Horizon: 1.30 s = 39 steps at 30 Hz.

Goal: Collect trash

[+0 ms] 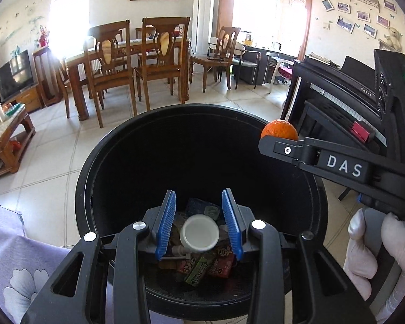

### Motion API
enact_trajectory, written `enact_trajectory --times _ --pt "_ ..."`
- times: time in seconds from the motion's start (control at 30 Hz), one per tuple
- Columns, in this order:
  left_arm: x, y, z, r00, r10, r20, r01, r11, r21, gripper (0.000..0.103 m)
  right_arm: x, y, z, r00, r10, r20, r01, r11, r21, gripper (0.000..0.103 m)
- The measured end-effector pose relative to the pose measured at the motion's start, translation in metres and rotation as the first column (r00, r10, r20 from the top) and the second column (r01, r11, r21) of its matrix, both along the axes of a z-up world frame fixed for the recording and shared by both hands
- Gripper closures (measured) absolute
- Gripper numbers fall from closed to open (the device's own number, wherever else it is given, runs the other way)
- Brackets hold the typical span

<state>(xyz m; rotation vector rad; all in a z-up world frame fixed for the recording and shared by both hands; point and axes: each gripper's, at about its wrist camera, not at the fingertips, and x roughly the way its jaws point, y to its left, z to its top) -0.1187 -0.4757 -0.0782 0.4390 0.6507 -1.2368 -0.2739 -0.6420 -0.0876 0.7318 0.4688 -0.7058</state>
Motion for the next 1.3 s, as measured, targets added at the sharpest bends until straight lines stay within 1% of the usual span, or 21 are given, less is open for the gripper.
enact_trajectory --times 0.07,0.17,0.23,0.37,0.43,0.53,0.57,0.63,0.7,0.73,0.8,0.83,0.87,0.9,0.97,1.0,1.07,1.13,1.2,1.27,1.3 --pt "-0.003 0.000 0.001 1.000 0.004 0.002 -0.004 1.000 0.002 0.066 0.000 -0.004 0.003 1.000 -0.005 0.005 0.005 1.000 -0.002 0.059" --pt "-0.004 0.001 0.003 1.000 0.001 0.003 -0.001 1.000 0.000 0.066 0.002 -0.001 0.007 1.000 -0.004 0.012 0.004 1.000 -0.012 0.056" --pt "-0.006 -0.003 0.003 1.000 -0.005 0.011 0.005 1.000 0.001 0.066 0.000 0.001 0.009 1.000 -0.012 0.015 0.012 1.000 -0.020 0.050" --pt "-0.010 0.003 0.005 1.000 -0.012 0.025 0.012 1.000 -0.007 0.066 -0.004 0.002 0.009 0.999 -0.017 0.039 0.018 1.000 -0.012 0.050" --pt "-0.012 0.004 0.007 0.999 -0.007 0.036 0.007 1.000 -0.014 0.063 -0.005 0.004 0.009 0.998 -0.024 0.051 0.025 1.000 -0.014 0.050" --pt "-0.010 0.012 0.014 0.999 0.006 0.054 -0.004 0.999 -0.033 0.052 -0.010 0.006 0.008 0.996 -0.031 0.080 0.031 0.999 -0.004 0.049" --pt "-0.010 0.015 0.015 0.998 0.011 0.062 -0.008 0.999 -0.041 0.046 -0.010 0.008 0.010 0.996 -0.035 0.085 0.035 0.999 -0.007 0.047" --pt "-0.010 0.022 0.019 0.997 0.021 0.079 -0.016 0.998 -0.059 0.040 -0.009 0.010 0.009 0.995 -0.046 0.086 0.047 0.999 -0.014 0.039" --pt "-0.010 0.031 0.025 0.995 0.034 0.091 -0.027 0.996 -0.079 0.029 -0.008 0.013 0.009 0.995 -0.050 0.087 0.052 0.998 -0.018 0.035" --pt "-0.010 0.036 0.028 0.994 0.040 0.097 -0.031 0.995 -0.093 0.026 -0.006 0.014 0.009 0.995 -0.052 0.085 0.054 0.998 -0.019 0.029" --pt "-0.009 0.047 0.033 0.993 0.054 0.105 -0.041 0.992 -0.117 0.014 -0.004 0.016 0.007 0.995 -0.066 0.075 0.068 0.997 -0.025 0.021" --pt "-0.008 0.055 0.035 0.992 0.065 0.110 -0.051 0.990 -0.130 0.011 -0.002 0.018 0.006 0.995 -0.073 0.067 0.075 0.997 -0.029 0.019" --pt "-0.008 0.062 0.037 0.991 0.077 0.112 -0.062 0.988 -0.139 0.005 -0.002 0.016 0.005 0.995 -0.078 0.061 0.080 0.996 -0.033 0.017" --pt "-0.006 0.069 0.040 0.990 0.091 0.109 -0.074 0.986 -0.151 0.005 0.000 0.018 0.005 0.995 -0.086 0.057 0.089 0.995 -0.041 0.015" --pt "0.001 0.087 0.046 0.989 0.128 0.077 -0.114 0.980 -0.160 0.005 0.005 0.023 0.007 0.993 -0.113 0.031 0.115 0.989 -0.094 0.008" --pt "0.006 0.096 0.051 0.988 0.146 0.056 -0.135 0.977 -0.166 0.005 0.010 0.030 0.011 0.991 -0.134 0.006 0.134 0.979 -0.151 0.006" --pt "0.015 0.120 0.059 0.979 0.200 0.033 -0.191 0.963 -0.190 0.005 0.022 0.051 0.019 0.982 -0.185 -0.034 0.167 0.941 -0.295 0.005" --pt "0.025 0.149 0.066 0.961 0.274 0.041 -0.260 0.943 -0.207 0.005 0.037 0.081 0.028 0.984 -0.177 -0.030 0.146 0.886 -0.440 0.005" --pt "0.036 0.179 0.072 0.933 0.356 0.053 -0.337 0.916 -0.218 0.005 0.057 0.112 0.033 0.990 -0.125 -0.067 0.070 0.839 -0.540 0.005" --pt "0.050 0.215 0.077 0.891 0.451 0.058 -0.427 0.874 -0.231 0.005 0.078 0.144 0.035 0.993 -0.053 -0.103 -0.019 0.806 -0.591 0.005" --pt "0.056 0.233 0.078 0.863 0.501 0.061 -0.475 0.848 -0.237 0.005 0.088 0.162 0.035 0.994 0.003 -0.110 -0.069 0.795 -0.603 0.005"
